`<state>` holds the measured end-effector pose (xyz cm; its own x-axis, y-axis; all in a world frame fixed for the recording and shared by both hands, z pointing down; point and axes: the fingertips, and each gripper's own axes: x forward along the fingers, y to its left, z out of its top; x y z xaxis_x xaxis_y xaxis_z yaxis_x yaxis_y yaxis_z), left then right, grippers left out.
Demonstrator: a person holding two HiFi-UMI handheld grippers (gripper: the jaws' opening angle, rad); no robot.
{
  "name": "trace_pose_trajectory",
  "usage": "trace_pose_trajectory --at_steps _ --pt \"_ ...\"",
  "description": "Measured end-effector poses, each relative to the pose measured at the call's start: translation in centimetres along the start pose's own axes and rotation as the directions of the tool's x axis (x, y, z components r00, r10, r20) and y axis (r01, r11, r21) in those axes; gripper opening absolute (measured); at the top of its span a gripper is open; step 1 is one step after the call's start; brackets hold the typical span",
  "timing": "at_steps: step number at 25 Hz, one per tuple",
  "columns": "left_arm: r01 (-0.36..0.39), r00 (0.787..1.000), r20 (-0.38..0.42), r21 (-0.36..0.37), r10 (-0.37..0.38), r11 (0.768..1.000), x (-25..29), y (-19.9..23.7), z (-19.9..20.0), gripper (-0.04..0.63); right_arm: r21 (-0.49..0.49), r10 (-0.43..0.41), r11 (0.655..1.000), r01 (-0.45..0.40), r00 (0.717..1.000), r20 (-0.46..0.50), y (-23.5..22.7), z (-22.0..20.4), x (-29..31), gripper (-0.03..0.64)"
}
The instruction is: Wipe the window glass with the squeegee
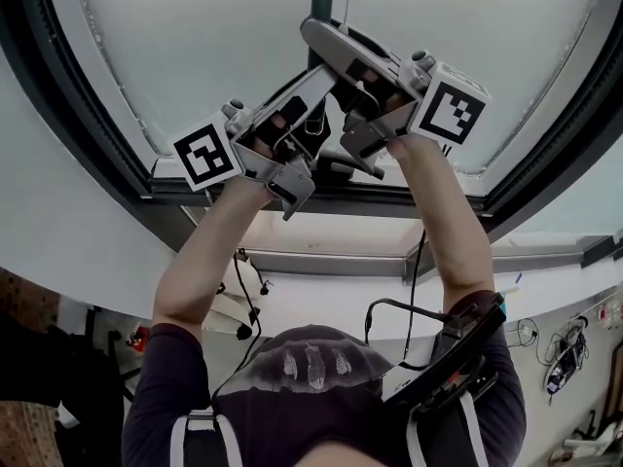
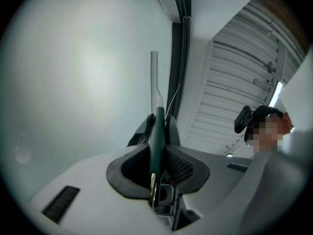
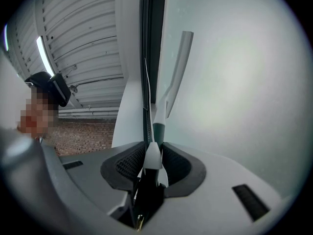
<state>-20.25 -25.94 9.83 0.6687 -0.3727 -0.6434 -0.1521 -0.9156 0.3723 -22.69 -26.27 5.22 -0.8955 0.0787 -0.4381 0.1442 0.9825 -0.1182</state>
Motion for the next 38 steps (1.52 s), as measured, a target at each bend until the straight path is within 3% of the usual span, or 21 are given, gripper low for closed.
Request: trace_pose_trajectory --at_steps 7,13,18,38 --pt "-0.023 1.0 -0.013 -0.039 0.022 0.999 -0.3 0.9 -0.4 0.091 0.045 -0.02 0.999 0.02 1.0 0.006 -1.0 -0.6 -0.5 0.11" --pt "-0.052 0.999 -0.01 -0.075 0.051 0.996 -4.5 1.4 -4.4 0.091 0.098 -0.017 0.995 0.018 1.0 -0.011 -0.1 -6.0 -2.8 0.11" --pt "-0.079 0.997 -0.01 -0.105 0.079 0.991 -5.9 1.5 -5.7 0.091 0.132 -0.032 0.991 0.034 0.999 -0.012 0.2 -7.7 -3.6 0.11" --pt "-0.159 0.986 0.004 -0.243 0.165 0.957 -10.5 2.1 -11.1 0.091 0.257 -0.096 0.96 0.109 0.994 -0.06 0.7 -14.0 -7.0 0.11"
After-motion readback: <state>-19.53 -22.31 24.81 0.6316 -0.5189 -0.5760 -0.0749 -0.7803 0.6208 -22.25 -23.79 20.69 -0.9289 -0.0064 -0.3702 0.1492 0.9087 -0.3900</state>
